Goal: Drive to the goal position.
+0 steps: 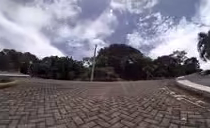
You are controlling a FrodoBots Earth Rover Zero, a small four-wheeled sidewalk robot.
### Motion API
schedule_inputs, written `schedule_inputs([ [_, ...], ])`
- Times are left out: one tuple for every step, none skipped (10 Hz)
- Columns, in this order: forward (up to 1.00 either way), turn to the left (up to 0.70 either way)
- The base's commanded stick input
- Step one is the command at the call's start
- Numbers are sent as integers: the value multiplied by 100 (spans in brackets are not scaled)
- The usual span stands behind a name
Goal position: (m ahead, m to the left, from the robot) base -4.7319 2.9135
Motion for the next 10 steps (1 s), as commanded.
schedule_inputs([
  [100, 0],
  [100, 0],
  [100, 0],
  [100, 0],
  [100, 0],
  [100, 0],
  [100, 0],
  [100, 0],
  [100, 0],
  [100, 0],
])
